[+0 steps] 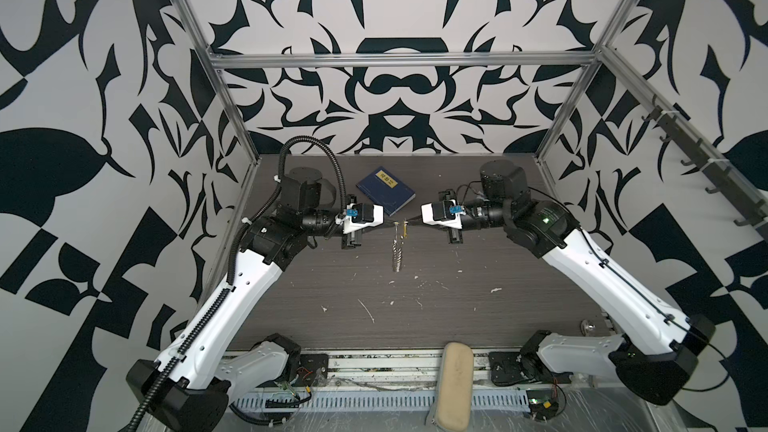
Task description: Remove the keys from the keyring
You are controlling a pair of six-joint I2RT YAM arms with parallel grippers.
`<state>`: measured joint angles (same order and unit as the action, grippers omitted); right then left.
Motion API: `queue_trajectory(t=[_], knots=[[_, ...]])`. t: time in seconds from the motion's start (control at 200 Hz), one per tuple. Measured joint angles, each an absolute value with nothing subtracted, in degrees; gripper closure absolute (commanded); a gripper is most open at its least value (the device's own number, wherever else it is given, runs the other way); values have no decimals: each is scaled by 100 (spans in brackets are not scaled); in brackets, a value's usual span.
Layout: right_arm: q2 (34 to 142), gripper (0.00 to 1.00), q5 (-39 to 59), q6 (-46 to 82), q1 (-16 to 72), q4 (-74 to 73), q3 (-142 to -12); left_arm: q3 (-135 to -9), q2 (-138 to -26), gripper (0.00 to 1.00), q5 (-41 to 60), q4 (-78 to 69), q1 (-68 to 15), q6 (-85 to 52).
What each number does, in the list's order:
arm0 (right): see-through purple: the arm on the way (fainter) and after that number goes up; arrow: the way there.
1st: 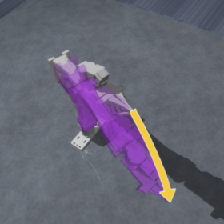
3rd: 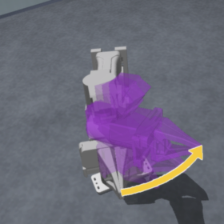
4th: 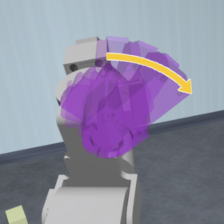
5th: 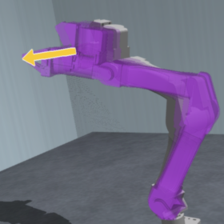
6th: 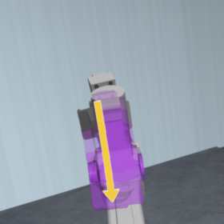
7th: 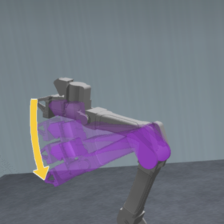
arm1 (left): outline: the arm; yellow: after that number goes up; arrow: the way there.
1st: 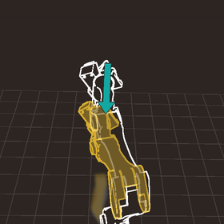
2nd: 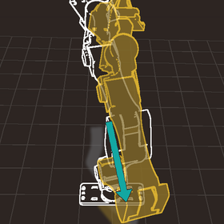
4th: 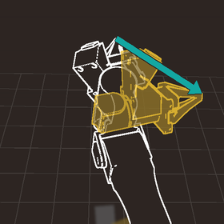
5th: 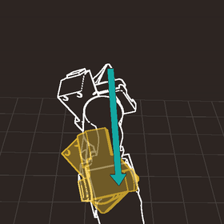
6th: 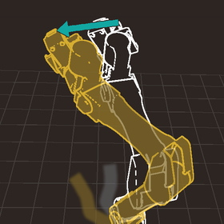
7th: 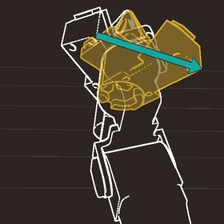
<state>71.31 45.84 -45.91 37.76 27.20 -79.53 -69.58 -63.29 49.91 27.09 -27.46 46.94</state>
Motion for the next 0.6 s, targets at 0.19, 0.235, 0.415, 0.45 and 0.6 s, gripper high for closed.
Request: queue_trajectory(t=[0.19,0.235,0.415,0.45,0.6], knots=[[7196,100,4530,-4644,3837,2762,-7990,-6963,-6340,100,4960,2821,-2744,4670],[7218,100,4517,-4641,3868,2762,-8009,-6963,-6340,100,4945,2840,-2744,4665],[7306,100,4451,-4639,3986,2738,-8101,-6963,-6342,100,4882,2917,-2746,4635],[7314,100,4436,-4639,3997,2740,-8123,-6963,-6344,100,4869,2928,-2753,4628],[7345,100,4379,-4639,4047,2738,-8173,-6963,-6344,100,4794,2943,-2777,4622]])
